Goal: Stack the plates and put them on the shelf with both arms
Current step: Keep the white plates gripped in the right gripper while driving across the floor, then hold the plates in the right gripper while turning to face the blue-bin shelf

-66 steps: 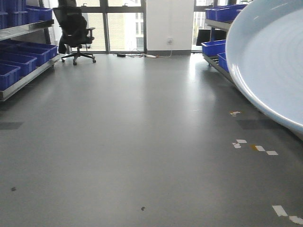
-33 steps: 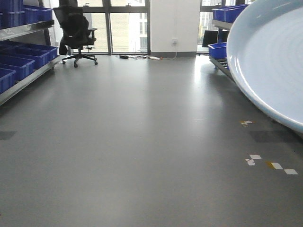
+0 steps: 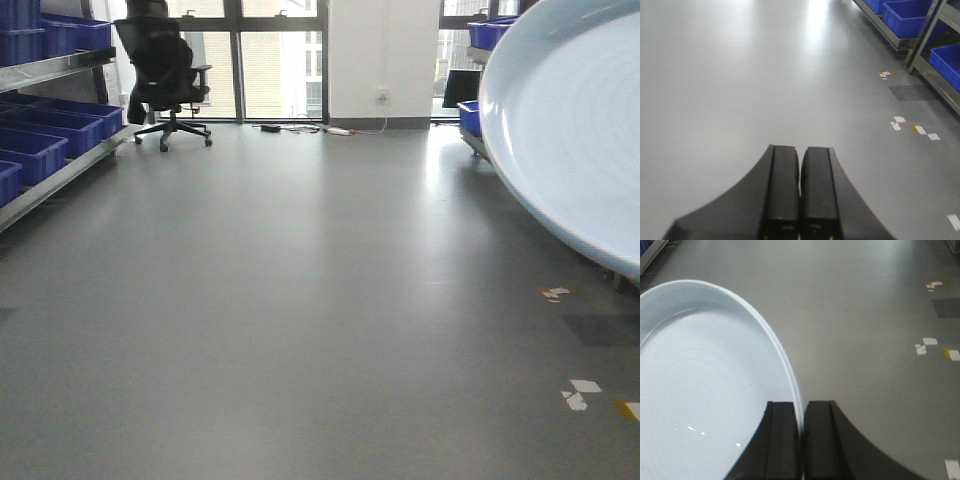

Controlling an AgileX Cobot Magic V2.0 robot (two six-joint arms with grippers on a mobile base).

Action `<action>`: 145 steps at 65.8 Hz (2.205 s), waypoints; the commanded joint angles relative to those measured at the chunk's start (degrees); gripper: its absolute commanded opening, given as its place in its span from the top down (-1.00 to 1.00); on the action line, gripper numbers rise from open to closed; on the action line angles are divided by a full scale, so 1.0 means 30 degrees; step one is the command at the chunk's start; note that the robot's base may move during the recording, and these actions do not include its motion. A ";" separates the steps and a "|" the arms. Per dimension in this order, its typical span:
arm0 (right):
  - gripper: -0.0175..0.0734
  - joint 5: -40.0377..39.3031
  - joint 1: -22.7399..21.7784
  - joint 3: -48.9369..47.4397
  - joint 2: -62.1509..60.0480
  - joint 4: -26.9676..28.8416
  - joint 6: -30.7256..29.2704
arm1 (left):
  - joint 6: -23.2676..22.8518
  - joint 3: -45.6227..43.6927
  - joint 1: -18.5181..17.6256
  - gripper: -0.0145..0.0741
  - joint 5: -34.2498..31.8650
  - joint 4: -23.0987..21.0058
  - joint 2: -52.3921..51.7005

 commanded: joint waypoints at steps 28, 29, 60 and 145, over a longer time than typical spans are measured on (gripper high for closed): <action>0.51 -0.1732 -0.0161 -0.0572 0.0104 0.0000 -0.0012 | -0.0186 -0.0578 0.0094 0.48 -0.1646 -0.0012 0.0140; 0.51 -0.1732 -0.0161 -0.0572 0.0104 0.0000 -0.0012 | -0.0186 -0.0578 0.0094 0.48 -0.1646 -0.0012 0.0140; 0.51 -0.1732 -0.0161 -0.0572 0.0104 0.0000 -0.0012 | -0.0186 -0.0578 0.0094 0.48 -0.1646 -0.0012 0.0140; 0.51 -0.1732 -0.0161 -0.0572 0.0104 0.0000 -0.0012 | -0.0186 -0.0578 0.0094 0.48 -0.1646 -0.0012 0.0140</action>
